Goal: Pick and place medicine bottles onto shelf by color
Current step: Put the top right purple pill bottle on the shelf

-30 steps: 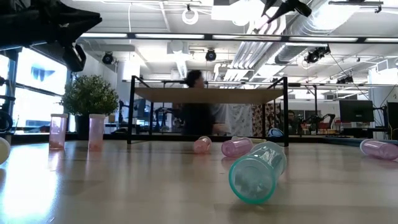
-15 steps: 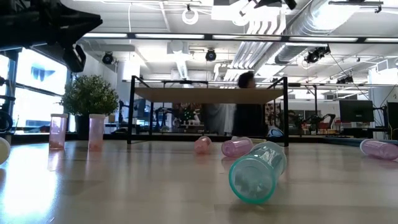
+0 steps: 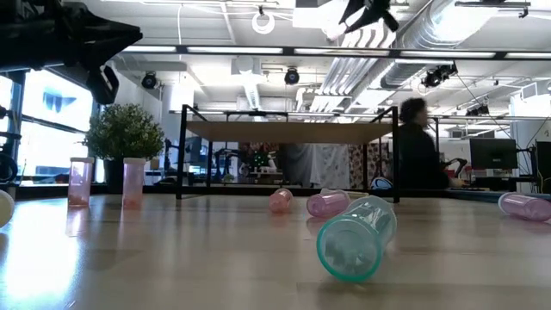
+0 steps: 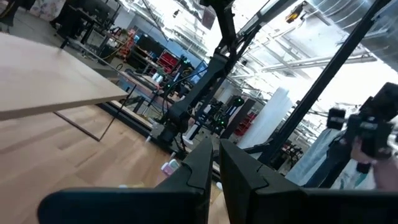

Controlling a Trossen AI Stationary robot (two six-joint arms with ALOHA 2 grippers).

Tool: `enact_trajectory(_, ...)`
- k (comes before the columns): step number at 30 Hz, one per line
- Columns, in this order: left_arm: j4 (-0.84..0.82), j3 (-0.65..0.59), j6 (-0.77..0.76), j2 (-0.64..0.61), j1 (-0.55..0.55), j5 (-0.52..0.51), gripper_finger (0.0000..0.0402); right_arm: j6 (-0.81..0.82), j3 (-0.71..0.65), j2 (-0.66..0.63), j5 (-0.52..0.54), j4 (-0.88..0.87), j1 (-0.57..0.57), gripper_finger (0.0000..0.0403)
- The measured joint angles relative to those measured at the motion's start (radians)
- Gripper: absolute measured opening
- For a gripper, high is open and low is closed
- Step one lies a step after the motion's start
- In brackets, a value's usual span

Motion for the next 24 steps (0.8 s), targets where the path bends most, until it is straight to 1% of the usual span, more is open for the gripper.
enact_trajectory(3,-0.013,0.000,-0.028,0.000,0.000,0.001,0.0019,0.000,0.000,0.036,-0.006,-0.095,-0.005,0.0109)
enact_trajectory(7,-0.031,0.000,-0.030,0.000,0.000,0.001,0.0019,0.005,0.000,0.081,-0.022,-0.229,-0.002,0.0109)
enact_trajectory(13,-0.035,0.000,0.000,0.000,0.000,-0.001,0.0019,0.027,0.000,0.114,-0.046,-0.394,0.050,0.0109)
enact_trajectory(16,-0.035,0.000,0.018,0.000,0.000,-0.017,0.0021,0.047,0.000,0.115,-0.047,-0.420,0.085,0.0109)
enact_trajectory(19,-0.036,0.000,0.023,0.000,0.000,-0.072,0.0033,0.071,0.000,0.115,-0.067,-0.425,0.120,0.0109)
enact_trajectory(21,-0.038,0.000,0.023,0.000,0.000,-0.115,0.0046,0.071,0.000,0.115,-0.071,-0.429,0.140,0.0109)
enact_trajectory(24,-0.039,0.000,0.030,0.000,0.000,-0.147,0.0074,0.084,0.000,0.115,-0.071,-0.428,0.169,0.0109)
